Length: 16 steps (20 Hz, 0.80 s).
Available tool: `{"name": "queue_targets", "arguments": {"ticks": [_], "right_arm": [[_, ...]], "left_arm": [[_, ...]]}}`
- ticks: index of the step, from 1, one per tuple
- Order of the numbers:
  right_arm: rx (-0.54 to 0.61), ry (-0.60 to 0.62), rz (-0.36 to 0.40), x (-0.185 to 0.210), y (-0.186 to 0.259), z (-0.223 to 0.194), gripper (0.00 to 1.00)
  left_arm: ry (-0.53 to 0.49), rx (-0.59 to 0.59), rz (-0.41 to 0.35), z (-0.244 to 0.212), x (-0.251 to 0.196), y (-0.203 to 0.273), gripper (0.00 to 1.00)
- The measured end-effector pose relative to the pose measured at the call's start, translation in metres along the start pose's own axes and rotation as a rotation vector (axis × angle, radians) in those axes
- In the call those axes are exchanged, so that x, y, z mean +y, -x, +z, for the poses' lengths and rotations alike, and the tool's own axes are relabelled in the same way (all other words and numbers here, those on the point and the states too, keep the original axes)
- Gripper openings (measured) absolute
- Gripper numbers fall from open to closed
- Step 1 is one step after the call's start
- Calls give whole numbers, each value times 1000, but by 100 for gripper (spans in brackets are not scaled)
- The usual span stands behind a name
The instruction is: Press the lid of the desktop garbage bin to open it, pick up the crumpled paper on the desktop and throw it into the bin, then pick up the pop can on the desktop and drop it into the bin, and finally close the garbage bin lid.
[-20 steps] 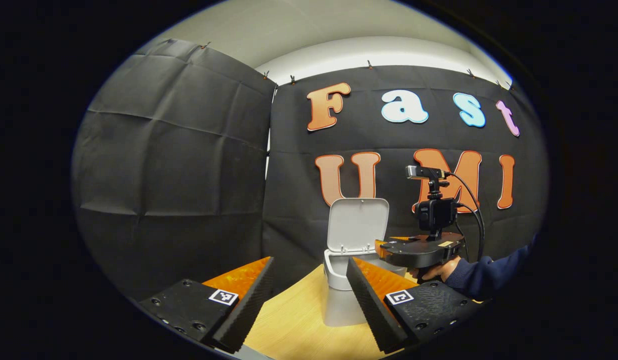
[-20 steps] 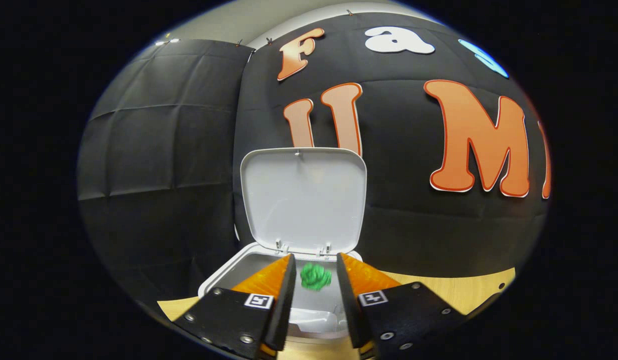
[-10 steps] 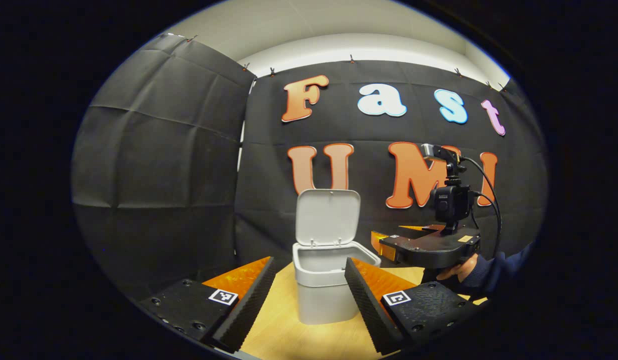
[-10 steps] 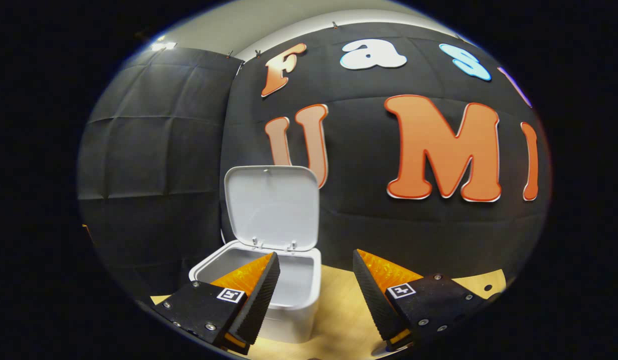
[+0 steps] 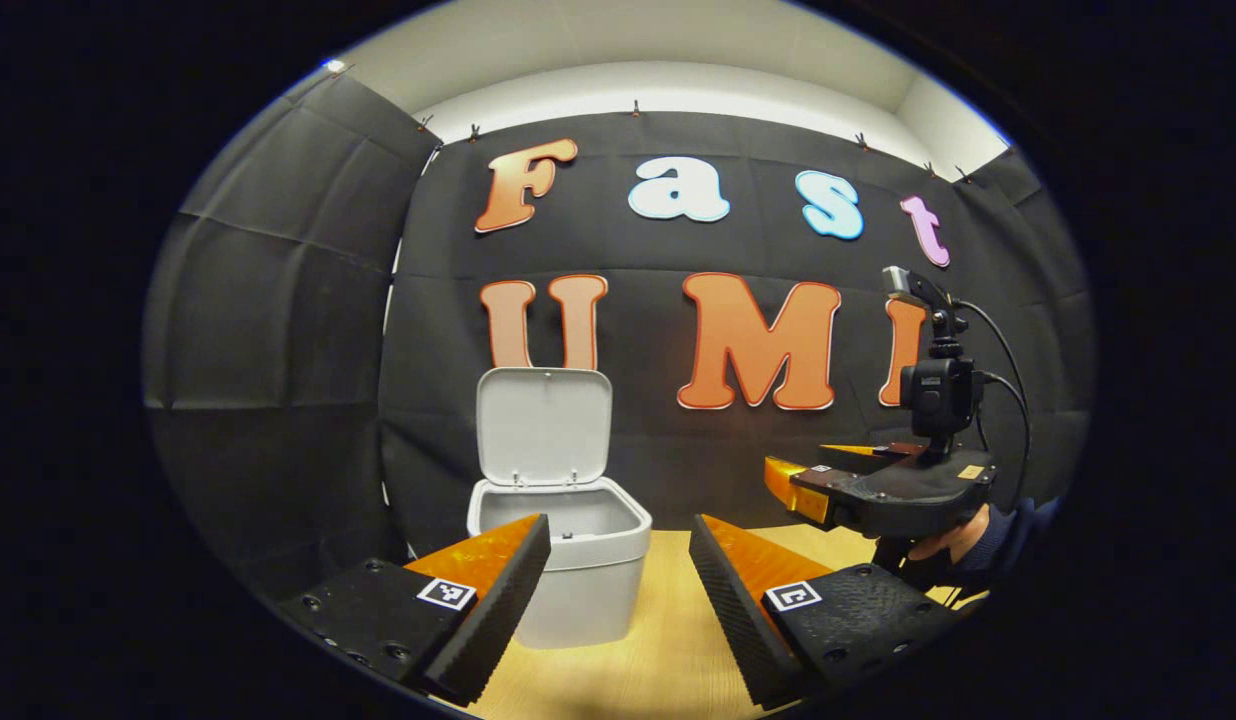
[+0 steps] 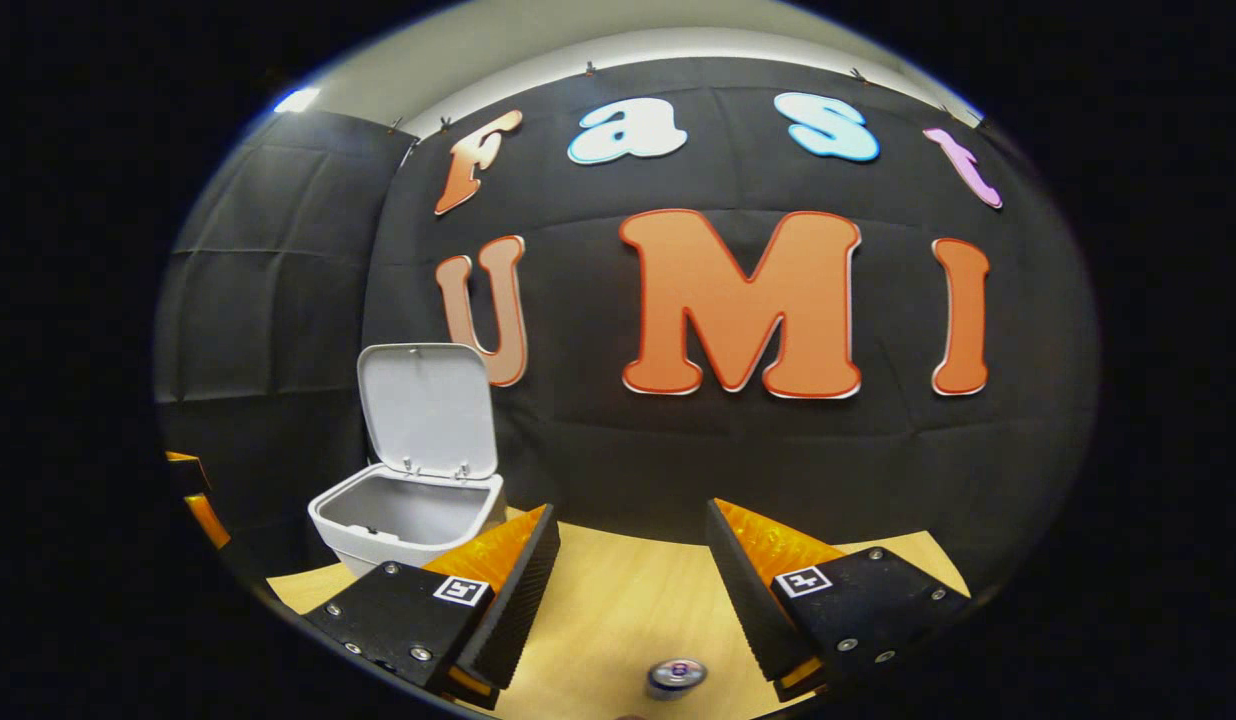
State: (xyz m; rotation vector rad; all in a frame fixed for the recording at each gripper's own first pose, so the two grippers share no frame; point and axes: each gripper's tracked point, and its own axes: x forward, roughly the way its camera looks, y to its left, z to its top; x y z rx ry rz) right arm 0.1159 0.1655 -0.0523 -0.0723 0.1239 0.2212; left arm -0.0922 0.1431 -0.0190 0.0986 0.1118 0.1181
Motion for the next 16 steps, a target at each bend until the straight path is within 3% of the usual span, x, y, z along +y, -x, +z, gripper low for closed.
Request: {"name": "queue_targets", "arguments": {"ticks": [8, 16], "right_arm": [[12, -16, -149, -85, 58, -12, 88], [8, -51, -254, -139, 98, -15, 94]], "left_arm": [[18, -20, -108, 1, -63, -22, 93], [-23, 33, -236, -38, -133, -48, 94]]}}
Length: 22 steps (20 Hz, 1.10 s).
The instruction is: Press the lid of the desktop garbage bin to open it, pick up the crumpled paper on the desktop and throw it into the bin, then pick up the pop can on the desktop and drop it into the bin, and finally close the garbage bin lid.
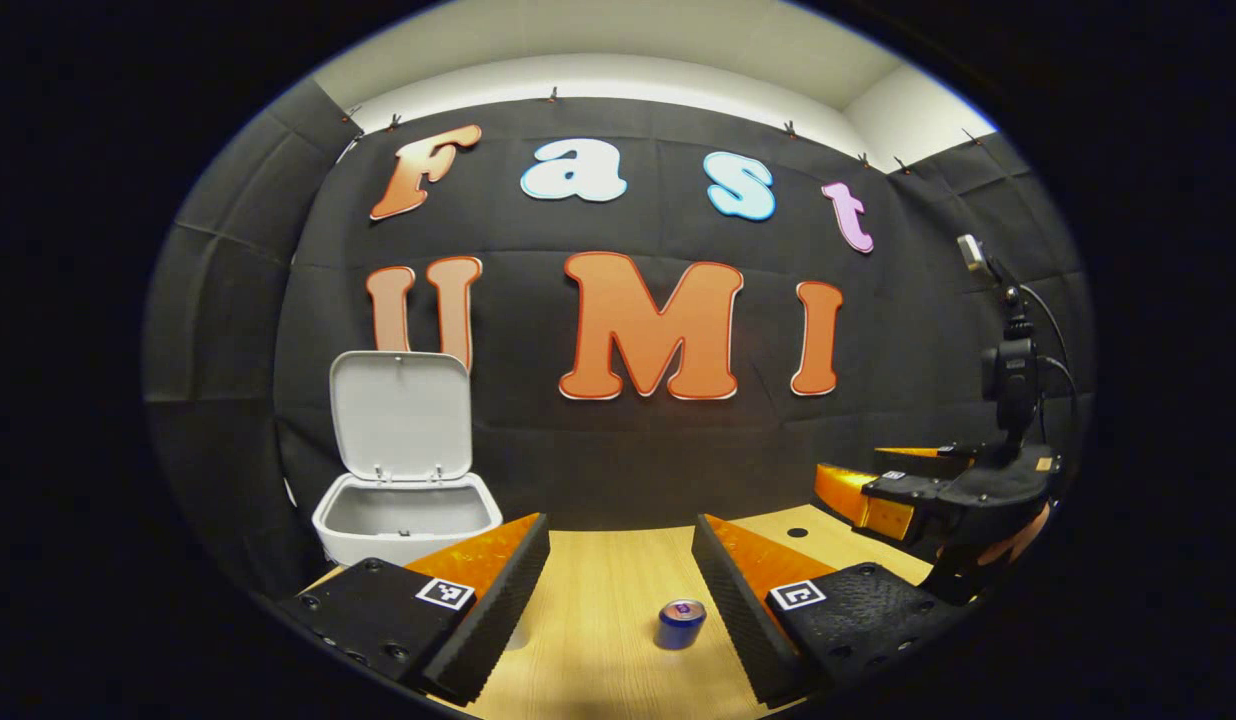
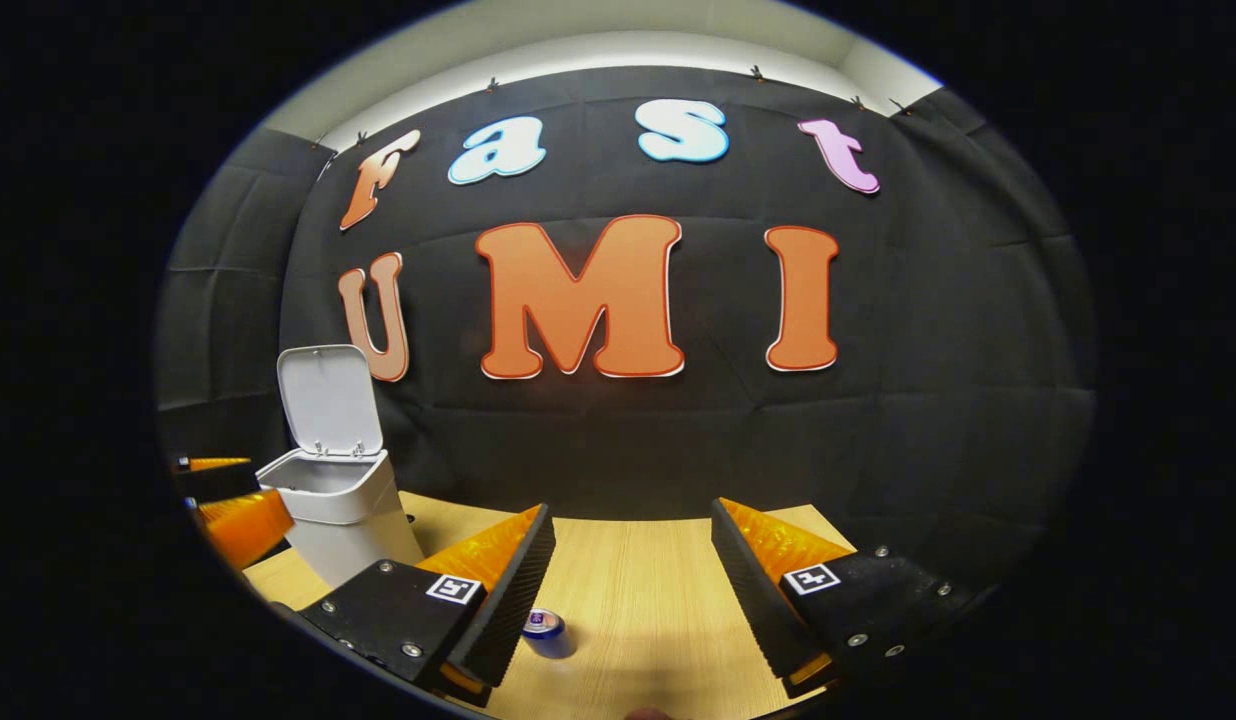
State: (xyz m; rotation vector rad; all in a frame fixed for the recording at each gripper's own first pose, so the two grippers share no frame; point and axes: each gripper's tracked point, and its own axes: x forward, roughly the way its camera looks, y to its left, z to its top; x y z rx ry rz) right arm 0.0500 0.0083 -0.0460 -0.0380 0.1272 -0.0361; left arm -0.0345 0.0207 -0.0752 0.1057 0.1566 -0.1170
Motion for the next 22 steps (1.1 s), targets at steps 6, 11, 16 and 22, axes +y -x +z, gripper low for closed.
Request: {"name": "queue_targets", "arguments": {"ticks": [6, 11, 16, 22], "right_arm": [[-4, -1, -23, -16, 9, 4, 94], [16, 14, -43, -27, 14, 2, 94], [32, 23, -72, -42, 22, 1, 94], [56, 45, -108, -57, 30, -1, 94]], "left_arm": [[-26, 139, -68, -79, -32, -40, 92], [-49, 247, -116, -154, -57, -72, 92], [-77, 384, -140, -233, -75, -96, 93], [-45, 535, -103, -302, -72, -126, 95]]}}
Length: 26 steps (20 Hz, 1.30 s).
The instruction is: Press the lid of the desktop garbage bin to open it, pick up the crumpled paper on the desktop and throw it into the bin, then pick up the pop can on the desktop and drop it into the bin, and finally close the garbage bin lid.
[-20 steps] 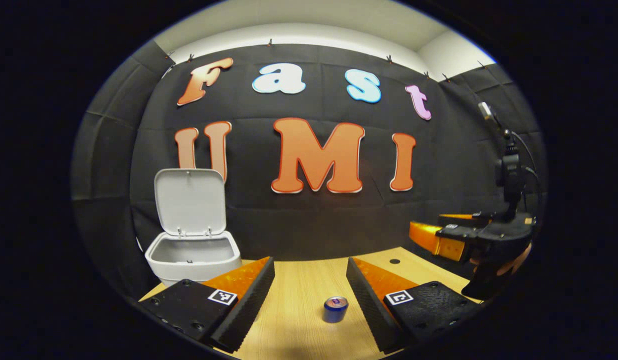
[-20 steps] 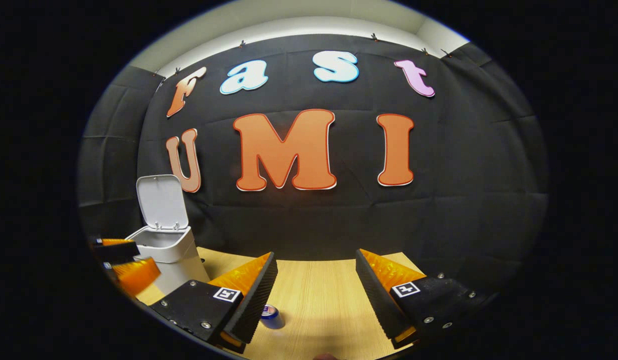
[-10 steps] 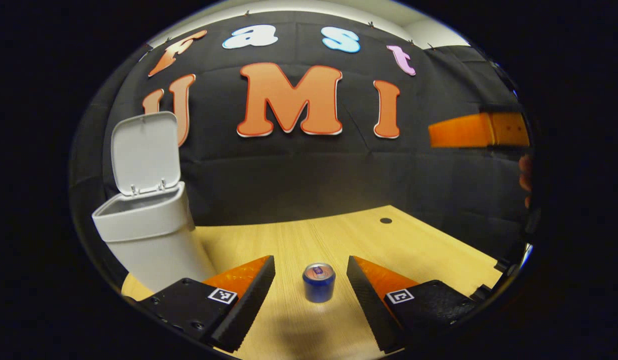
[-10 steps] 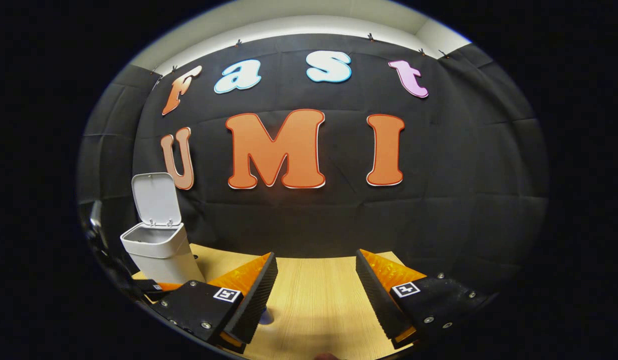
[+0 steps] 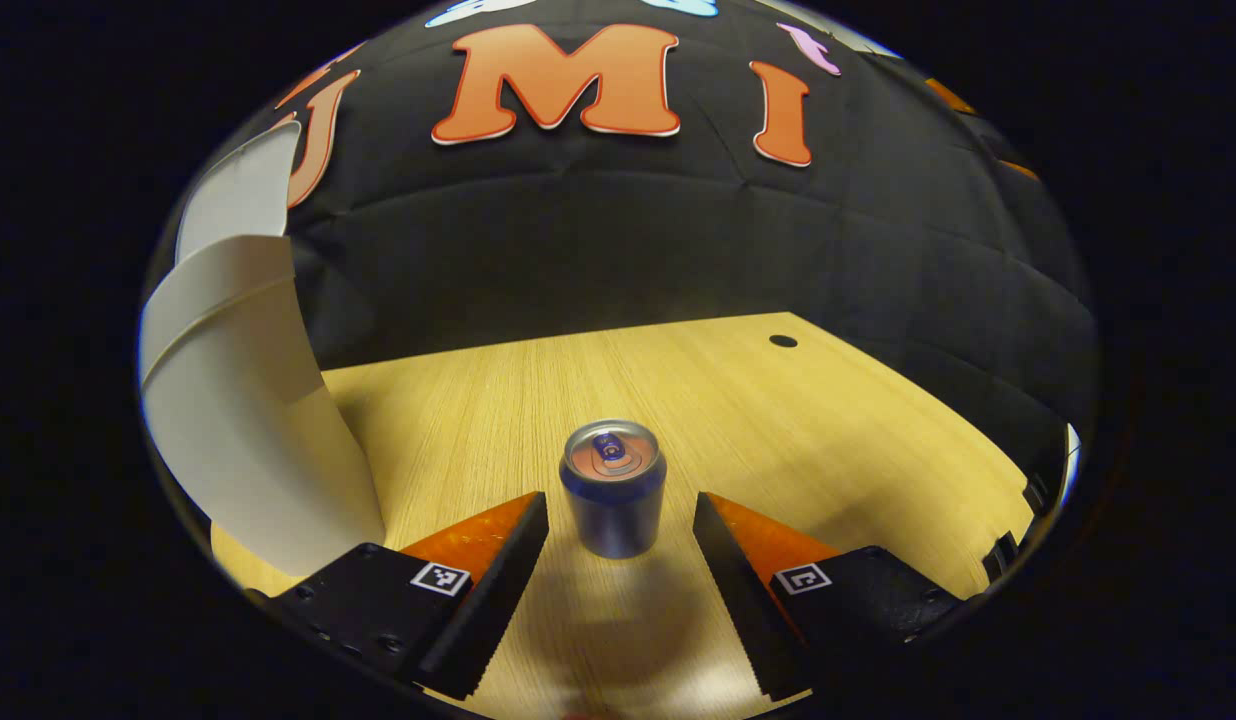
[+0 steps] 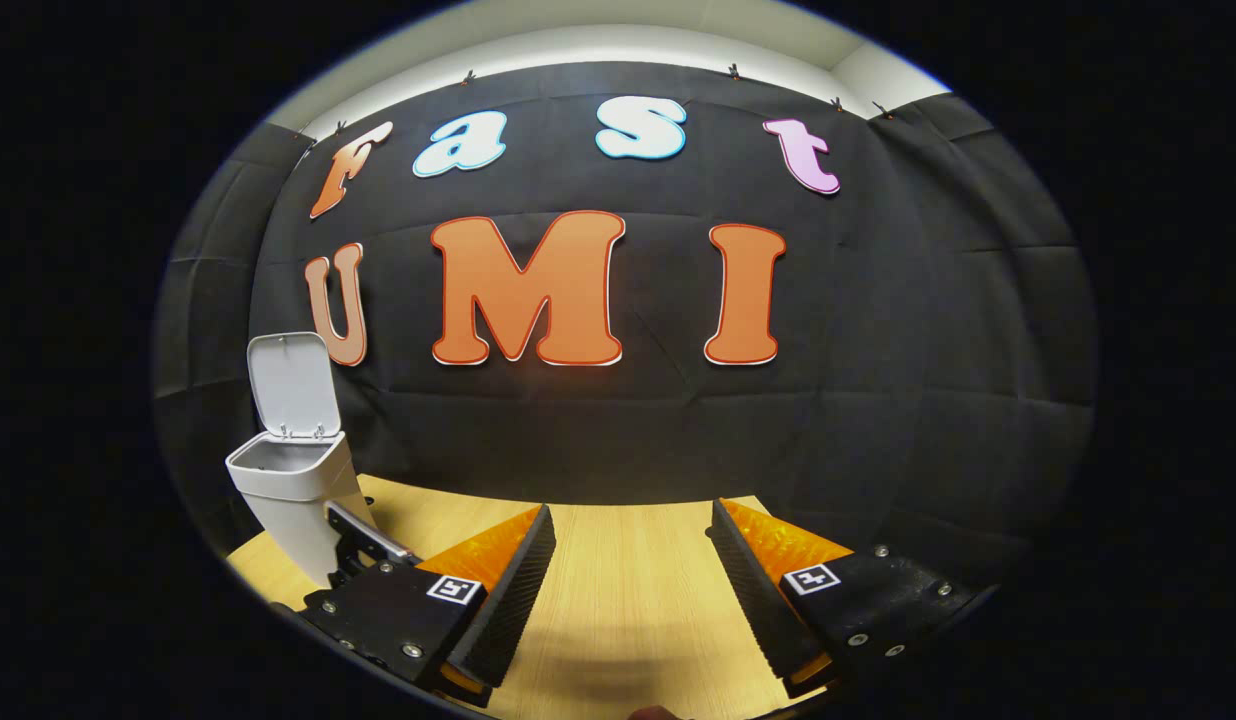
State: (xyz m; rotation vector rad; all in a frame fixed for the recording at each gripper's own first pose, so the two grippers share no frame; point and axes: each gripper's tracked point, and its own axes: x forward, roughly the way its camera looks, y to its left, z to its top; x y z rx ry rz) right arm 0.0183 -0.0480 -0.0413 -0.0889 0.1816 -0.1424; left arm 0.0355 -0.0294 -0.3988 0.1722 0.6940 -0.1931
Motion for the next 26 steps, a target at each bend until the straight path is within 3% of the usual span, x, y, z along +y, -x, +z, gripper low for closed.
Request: {"name": "queue_targets", "arguments": {"ticks": [7, 13, 17, 26], "right_arm": [[25, 3, -30, -12, 1, -6, 94], [38, -1, -55, -21, 1, -10, 94], [44, 0, -67, -24, 2, -13, 94], [40, -8, -46, -10, -3, -13, 94]], "left_arm": [[-4, 75, 10, -16, 1, -47, 95], [-26, 104, -30, -26, -6, -62, 95], [-27, 109, -24, -26, -2, -62, 86], [-35, 50, -8, 13, 7, -33, 83]]}}
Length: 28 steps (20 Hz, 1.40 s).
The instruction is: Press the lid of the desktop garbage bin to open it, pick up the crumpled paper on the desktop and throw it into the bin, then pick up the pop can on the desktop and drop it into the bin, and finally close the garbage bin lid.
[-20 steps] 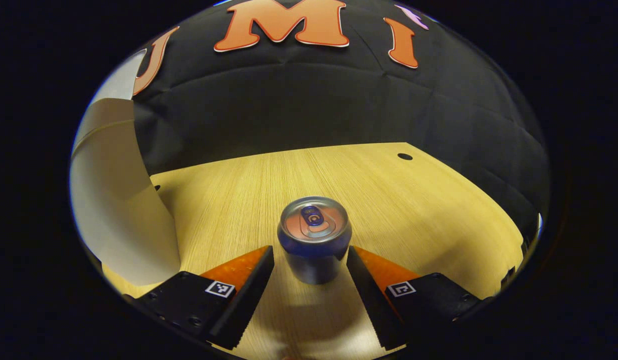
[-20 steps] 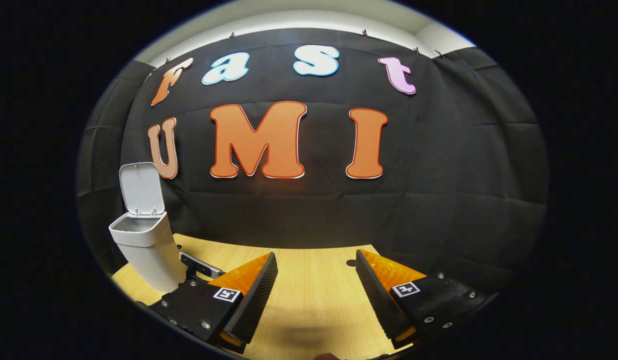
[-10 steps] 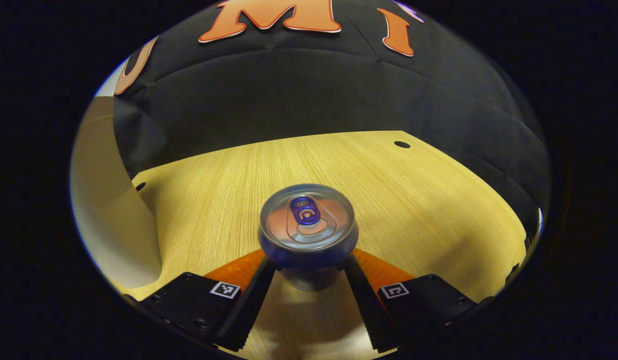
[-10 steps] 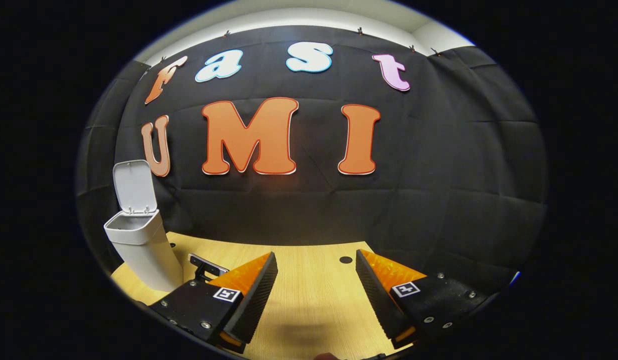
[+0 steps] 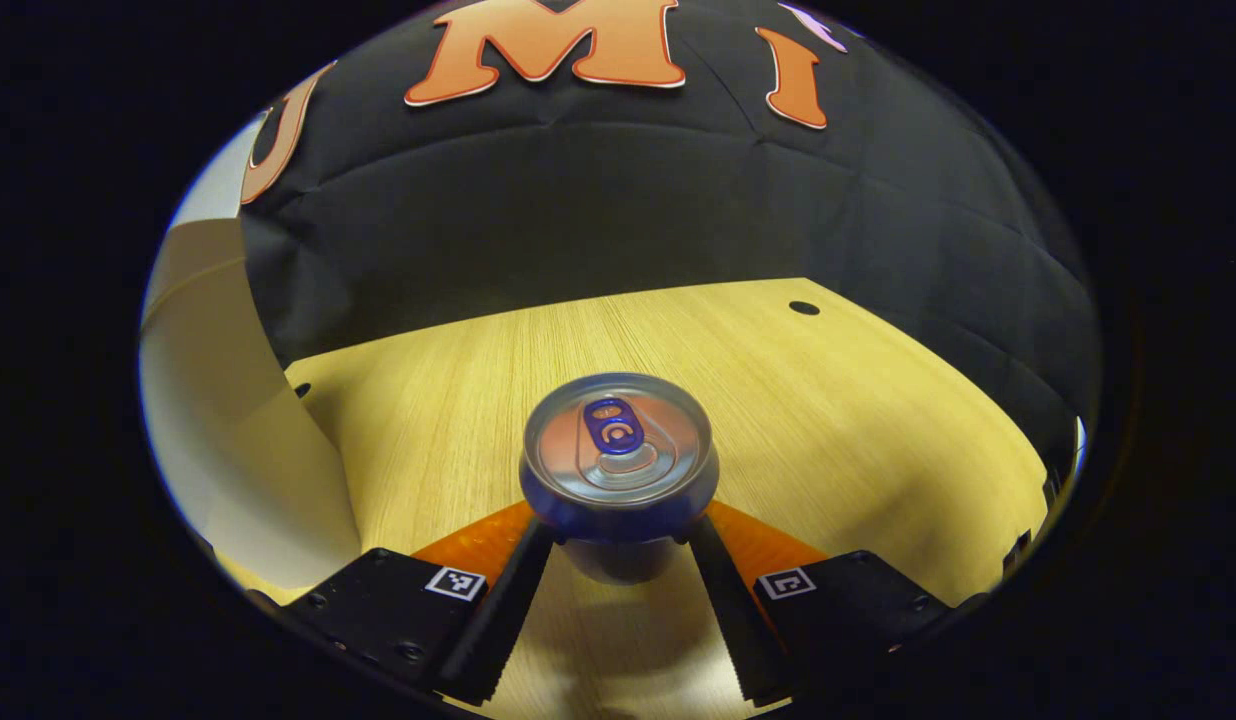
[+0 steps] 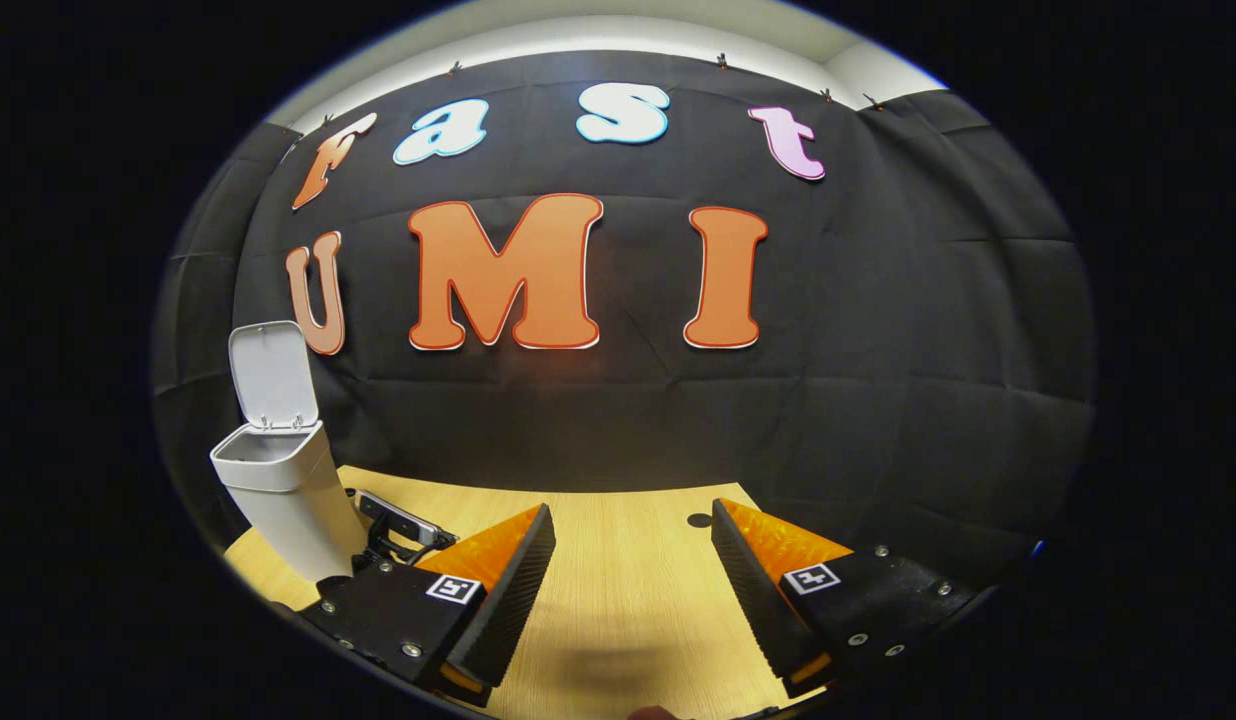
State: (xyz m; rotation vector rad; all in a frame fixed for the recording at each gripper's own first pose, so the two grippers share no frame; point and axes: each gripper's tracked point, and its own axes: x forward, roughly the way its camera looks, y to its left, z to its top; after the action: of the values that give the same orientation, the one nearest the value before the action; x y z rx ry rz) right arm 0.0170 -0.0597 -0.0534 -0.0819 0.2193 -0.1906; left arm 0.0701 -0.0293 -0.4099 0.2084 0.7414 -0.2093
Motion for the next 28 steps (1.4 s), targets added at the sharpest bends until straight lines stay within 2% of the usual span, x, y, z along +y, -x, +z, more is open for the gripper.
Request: {"name": "queue_targets", "arguments": {"ticks": [12, 13, 15, 28], "right_arm": [[-33, -34, 31, 20, -13, 4, 94], [-33, -33, 32, 22, -14, 4, 94], [-39, -31, 37, 28, -15, 6, 94], [-37, -21, 94, 83, -23, 4, 94]], "left_arm": [[44, -184, 62, 83, 35, 112, 82], [44, -198, 66, 88, 39, 123, 77], [53, -219, 83, 95, 51, 144, 81], [122, -340, 237, 155, 157, 261, 80]]}}
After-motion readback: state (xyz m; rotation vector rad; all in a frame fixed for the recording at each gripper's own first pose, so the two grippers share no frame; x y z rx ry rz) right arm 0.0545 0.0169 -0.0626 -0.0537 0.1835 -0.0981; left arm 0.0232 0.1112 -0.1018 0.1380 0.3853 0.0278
